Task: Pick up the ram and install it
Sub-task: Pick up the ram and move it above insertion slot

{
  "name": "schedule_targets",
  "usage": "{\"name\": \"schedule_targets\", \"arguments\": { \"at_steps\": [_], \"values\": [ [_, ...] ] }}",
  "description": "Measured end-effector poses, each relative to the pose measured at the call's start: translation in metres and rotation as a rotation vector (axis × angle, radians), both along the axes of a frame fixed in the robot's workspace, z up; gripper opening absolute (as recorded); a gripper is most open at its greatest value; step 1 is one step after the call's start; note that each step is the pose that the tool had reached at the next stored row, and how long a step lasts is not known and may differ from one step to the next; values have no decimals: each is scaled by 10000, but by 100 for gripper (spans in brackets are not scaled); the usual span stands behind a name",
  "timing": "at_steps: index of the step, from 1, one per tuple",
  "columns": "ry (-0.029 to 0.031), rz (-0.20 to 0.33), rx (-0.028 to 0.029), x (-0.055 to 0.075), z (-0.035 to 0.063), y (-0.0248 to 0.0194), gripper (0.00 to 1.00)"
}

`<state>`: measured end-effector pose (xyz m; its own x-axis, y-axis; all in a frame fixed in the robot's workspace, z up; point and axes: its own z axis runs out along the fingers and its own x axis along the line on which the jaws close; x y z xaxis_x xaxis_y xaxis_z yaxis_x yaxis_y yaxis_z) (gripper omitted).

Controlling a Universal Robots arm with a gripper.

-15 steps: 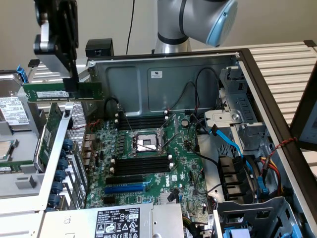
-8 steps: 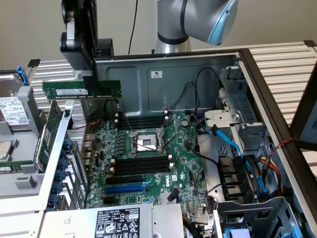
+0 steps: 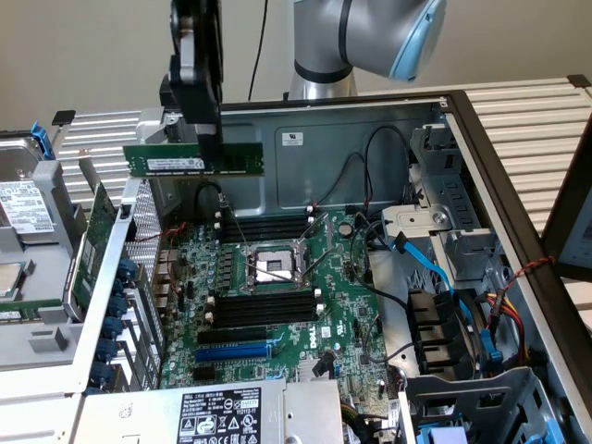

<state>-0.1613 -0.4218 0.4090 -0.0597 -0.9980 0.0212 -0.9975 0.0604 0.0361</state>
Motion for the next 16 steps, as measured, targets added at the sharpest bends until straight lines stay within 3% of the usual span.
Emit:
{"name": "schedule_targets", "arguments": {
  "at_steps": [6, 10, 12, 16],
  "values": [
    [-1, 0, -186, 201, -57, 127, 13],
    [-24, 0, -202, 296, -94, 258, 13],
    [-64, 6, -202, 307, -106, 316, 13],
    [-98, 9, -201, 311, -161, 339, 13]
  ]
}}
